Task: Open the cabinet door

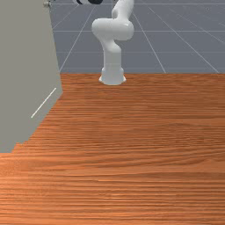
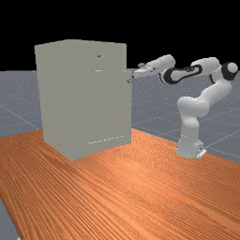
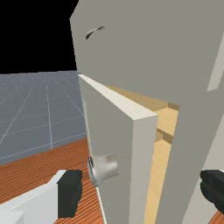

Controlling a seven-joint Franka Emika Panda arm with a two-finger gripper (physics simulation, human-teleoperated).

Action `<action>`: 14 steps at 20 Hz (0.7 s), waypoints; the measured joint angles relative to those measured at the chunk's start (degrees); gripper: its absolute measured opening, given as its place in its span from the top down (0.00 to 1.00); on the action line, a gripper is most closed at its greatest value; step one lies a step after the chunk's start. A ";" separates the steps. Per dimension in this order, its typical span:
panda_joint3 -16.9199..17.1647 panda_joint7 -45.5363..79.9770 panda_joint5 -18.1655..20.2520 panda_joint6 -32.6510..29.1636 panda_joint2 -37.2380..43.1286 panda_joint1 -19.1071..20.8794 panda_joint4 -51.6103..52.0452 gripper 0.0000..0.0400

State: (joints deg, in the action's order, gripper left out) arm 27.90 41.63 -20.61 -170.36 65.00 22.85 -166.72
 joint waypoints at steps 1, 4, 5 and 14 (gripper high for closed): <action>-0.04 0.17 -0.02 -1.36 -1.16 -0.43 -0.30 0.00; -0.33 0.38 -0.25 -5.56 -5.54 -1.73 -0.33 0.00; -0.56 0.46 -0.33 -6.61 -7.06 -2.03 -0.20 0.00; -11.34 8.52 3.24 -7.33 -9.12 1.36 -2.00 0.00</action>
State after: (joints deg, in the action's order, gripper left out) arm 16.55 50.14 -17.38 -177.69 55.88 24.21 -168.72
